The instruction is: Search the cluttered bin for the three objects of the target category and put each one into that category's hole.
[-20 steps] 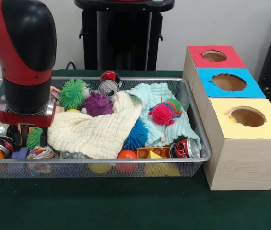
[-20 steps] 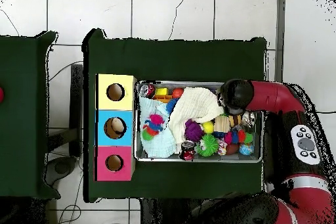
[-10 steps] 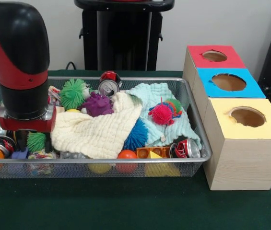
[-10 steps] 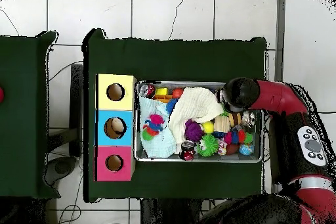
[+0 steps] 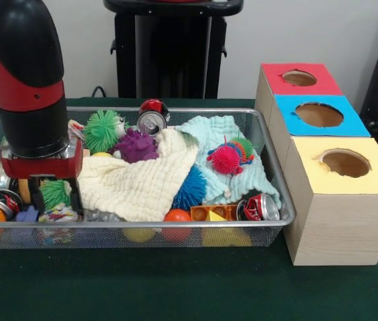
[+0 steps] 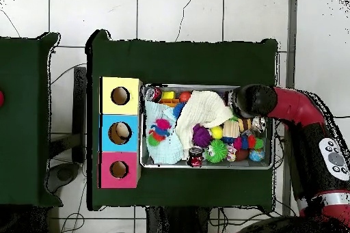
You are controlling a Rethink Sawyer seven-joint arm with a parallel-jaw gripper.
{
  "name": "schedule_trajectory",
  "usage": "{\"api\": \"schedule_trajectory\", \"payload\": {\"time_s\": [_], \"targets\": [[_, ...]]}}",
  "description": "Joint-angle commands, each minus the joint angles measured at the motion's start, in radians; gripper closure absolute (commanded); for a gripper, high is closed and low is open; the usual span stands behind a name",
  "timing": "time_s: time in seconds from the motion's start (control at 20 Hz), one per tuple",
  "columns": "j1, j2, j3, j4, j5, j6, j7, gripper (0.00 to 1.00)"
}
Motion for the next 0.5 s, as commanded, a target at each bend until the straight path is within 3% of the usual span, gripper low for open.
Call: {"api": "schedule_trajectory", "payload": {"time_s": [0.05,0.5], "targets": [[-0.017,-0.025,0.135,0.115,-0.014,-0.033,-0.271,0.0],[0.006,0.043,0.108,0.036,-0.087,0.015,-0.295,0.0]]}}
